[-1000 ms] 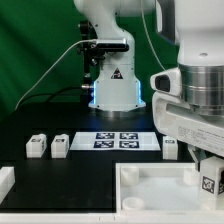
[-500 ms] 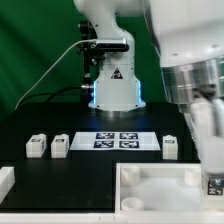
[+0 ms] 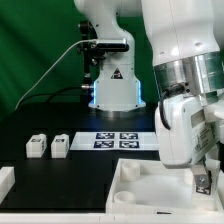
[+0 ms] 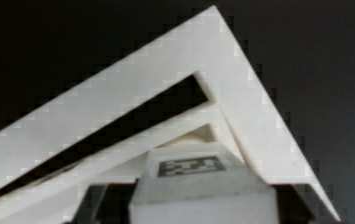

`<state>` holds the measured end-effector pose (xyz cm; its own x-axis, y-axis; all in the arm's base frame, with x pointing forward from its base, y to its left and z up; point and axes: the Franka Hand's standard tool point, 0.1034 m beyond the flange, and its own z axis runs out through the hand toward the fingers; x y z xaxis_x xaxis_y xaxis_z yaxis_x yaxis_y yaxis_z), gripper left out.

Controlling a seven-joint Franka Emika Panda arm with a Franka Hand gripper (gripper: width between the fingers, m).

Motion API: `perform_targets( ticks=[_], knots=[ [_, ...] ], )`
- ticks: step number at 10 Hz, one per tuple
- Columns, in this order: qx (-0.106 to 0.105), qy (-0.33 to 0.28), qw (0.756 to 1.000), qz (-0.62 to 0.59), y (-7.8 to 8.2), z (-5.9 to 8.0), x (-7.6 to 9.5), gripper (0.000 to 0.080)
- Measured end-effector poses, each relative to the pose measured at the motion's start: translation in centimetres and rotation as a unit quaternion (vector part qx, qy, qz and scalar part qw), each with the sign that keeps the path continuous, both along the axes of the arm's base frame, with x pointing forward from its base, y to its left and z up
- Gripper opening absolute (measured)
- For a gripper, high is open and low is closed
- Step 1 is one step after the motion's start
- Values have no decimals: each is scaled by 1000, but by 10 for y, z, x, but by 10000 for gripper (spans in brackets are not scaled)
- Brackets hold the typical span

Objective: Assemble one leg

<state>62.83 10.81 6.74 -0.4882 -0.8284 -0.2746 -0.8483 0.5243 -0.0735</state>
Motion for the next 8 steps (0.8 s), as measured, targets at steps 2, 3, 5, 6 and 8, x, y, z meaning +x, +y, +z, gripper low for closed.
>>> perform_targets(
  ticks=[2, 3, 5, 6, 8],
  knots=[
    [3, 1, 1000, -4, 2, -1, -1, 539],
    [2, 1, 1000, -3, 2, -1, -1, 539],
    [3, -3, 1000, 2, 10, 2, -1, 632],
    [5, -9, 1000, 9, 20, 12, 1, 645],
    [5, -15, 1000, 18, 23, 17, 2, 648]
  ],
)
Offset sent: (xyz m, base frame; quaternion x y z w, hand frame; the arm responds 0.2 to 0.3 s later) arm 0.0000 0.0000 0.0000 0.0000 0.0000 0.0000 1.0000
